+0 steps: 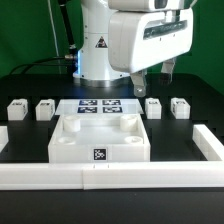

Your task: Assemble square table

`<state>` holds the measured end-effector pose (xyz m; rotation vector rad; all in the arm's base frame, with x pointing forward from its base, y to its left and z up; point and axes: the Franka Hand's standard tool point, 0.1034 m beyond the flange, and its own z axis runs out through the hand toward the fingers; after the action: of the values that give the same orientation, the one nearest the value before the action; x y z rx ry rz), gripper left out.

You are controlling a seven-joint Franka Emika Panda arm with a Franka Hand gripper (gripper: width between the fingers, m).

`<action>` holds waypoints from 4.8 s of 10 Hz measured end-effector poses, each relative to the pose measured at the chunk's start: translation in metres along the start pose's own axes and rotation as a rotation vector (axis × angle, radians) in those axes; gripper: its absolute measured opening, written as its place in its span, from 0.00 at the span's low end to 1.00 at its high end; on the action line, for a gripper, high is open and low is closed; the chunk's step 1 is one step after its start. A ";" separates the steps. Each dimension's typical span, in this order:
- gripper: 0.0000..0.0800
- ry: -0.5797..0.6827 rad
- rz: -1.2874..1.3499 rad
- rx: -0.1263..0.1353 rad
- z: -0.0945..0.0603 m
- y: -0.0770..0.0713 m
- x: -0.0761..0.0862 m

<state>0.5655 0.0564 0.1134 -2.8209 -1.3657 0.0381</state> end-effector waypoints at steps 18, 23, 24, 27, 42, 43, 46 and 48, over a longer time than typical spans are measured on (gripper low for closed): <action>0.81 0.009 -0.685 0.031 0.068 -0.019 -0.122; 0.81 0.017 -0.714 0.046 0.093 -0.024 -0.129; 0.75 0.017 -0.714 0.046 0.093 -0.024 -0.129; 0.41 0.017 -0.714 0.046 0.093 -0.024 -0.129; 0.07 0.058 -0.632 0.008 0.092 -0.033 -0.074; 0.07 0.055 -0.610 0.025 0.092 -0.042 -0.062; 0.07 0.010 -0.593 0.077 0.092 -0.059 -0.037; 0.07 -0.008 -0.598 0.094 0.091 -0.059 -0.038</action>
Offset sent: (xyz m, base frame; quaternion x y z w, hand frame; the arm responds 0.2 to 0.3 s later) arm 0.0000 0.0000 0.0000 0.0000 0.0000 0.0000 1.0000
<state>0.4938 0.0628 0.0238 -2.2283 -2.0757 0.1043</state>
